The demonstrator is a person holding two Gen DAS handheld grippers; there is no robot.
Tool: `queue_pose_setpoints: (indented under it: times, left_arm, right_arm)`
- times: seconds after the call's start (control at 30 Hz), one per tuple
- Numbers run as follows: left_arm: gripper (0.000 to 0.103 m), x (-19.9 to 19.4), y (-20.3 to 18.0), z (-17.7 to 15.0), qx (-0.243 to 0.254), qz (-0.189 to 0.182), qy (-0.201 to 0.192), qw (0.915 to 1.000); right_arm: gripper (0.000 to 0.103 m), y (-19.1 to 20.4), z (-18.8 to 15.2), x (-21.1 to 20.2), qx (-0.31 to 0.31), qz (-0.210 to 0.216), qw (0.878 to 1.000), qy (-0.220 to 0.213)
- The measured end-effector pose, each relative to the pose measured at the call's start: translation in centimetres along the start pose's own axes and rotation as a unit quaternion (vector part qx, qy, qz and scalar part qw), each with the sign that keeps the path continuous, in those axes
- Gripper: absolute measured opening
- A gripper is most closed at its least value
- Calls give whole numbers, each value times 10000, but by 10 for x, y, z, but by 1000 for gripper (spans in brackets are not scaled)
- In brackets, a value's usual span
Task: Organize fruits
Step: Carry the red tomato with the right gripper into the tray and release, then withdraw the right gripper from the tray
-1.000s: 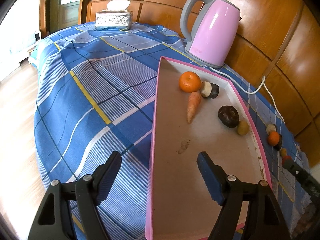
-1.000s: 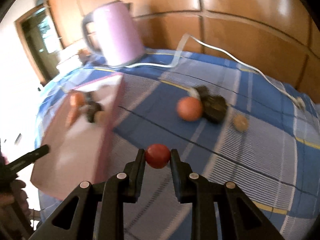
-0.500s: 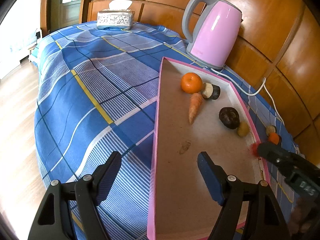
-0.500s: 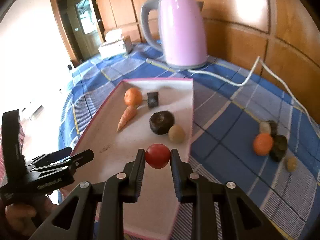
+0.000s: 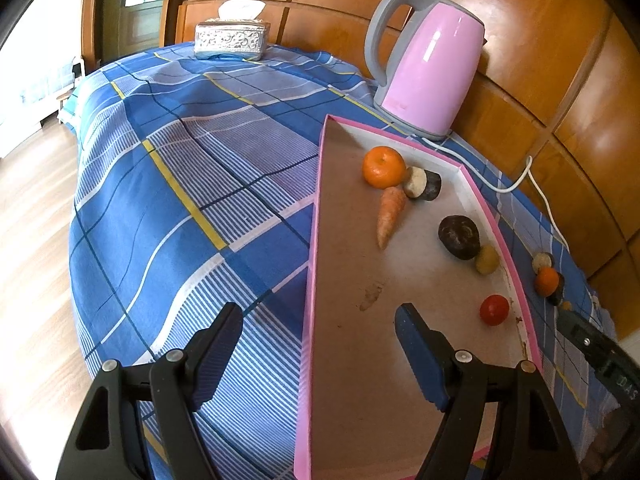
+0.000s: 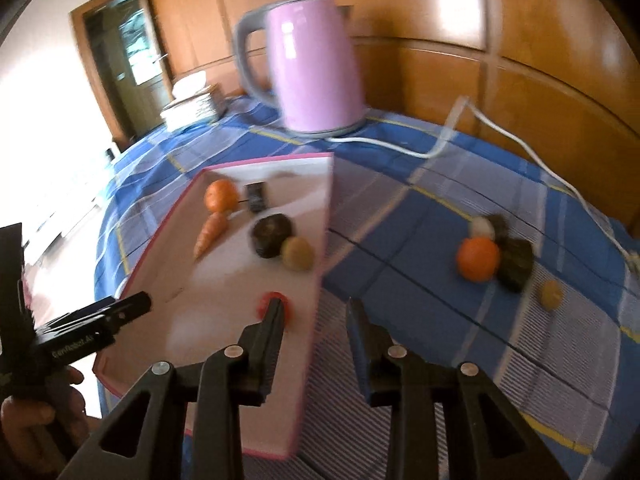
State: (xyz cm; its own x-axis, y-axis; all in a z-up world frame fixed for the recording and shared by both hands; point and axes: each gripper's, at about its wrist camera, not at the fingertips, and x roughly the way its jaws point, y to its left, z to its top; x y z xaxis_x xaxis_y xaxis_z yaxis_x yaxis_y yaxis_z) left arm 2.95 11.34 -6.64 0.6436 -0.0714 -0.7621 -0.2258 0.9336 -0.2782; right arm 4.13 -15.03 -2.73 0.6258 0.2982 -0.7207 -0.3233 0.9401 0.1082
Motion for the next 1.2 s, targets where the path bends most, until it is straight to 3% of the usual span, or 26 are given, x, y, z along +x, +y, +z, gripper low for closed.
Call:
queue_pose_setpoints:
  times: [0.27,0.67,0.97,1.2]
  left_arm:
    - [79,-3,-3,0,45,-27,-38,10000]
    - [79,-6,-8,-1,126,-28,-56,9999]
    - [79,-7,-10,-2,176,-18,-65,9998]
    - [79,-8,-11,0,215,-10,-102,9997]
  right_arm:
    - [36,-64,-29,-26,821,-906,9925,-71]
    - [36,-149,-86,-65,1904,-2292,9546,-14]
    - [36,-191,-116,-87,2612,-3142,9127,-104]
    - [36,-226,-143,-107,3318,-3845,8613,-169]
